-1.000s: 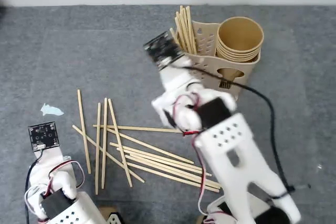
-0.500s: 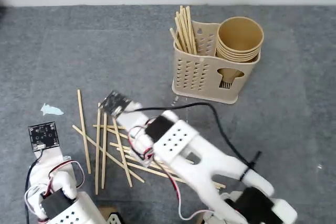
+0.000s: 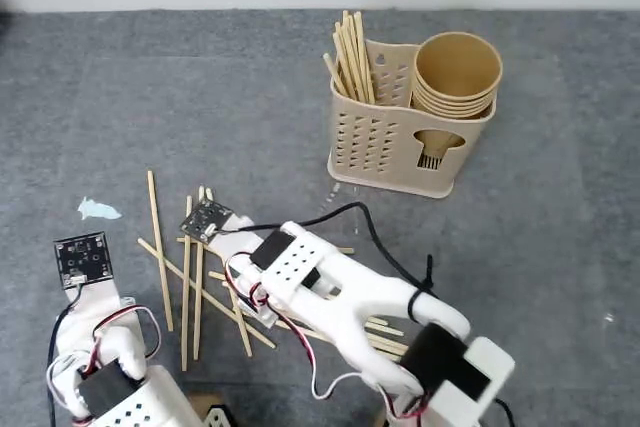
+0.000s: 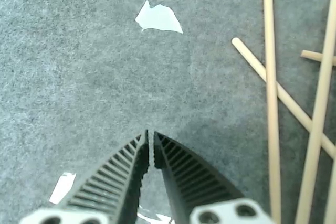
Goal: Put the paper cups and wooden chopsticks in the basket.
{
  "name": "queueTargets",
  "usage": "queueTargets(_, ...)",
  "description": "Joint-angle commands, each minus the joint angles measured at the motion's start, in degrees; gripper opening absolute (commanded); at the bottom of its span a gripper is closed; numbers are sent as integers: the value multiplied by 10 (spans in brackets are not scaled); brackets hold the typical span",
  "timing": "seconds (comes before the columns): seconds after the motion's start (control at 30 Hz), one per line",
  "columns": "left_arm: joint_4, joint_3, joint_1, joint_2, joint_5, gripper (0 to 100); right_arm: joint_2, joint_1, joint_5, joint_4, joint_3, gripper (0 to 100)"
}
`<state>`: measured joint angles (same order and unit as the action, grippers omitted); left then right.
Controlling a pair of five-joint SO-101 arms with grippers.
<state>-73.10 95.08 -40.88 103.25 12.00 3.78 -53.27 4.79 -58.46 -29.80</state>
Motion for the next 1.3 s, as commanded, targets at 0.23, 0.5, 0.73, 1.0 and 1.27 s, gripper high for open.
queueTargets(0.23,12,-3,1,9,-4,15,34,65,68,51,6,288)
queueTargets(0.5,12,-3,1,9,-4,15,36,57,72,50,6,151)
queueTargets(0.73,12,-3,1,9,-4,15,36,22,69,46,4,143)
queueTargets(1.0,12,-3,1,9,-4,15,36,-2,69,23,7,144)
queueTargets(1.27,12,-3,1,9,-4,15,51,31,73,48,7,140)
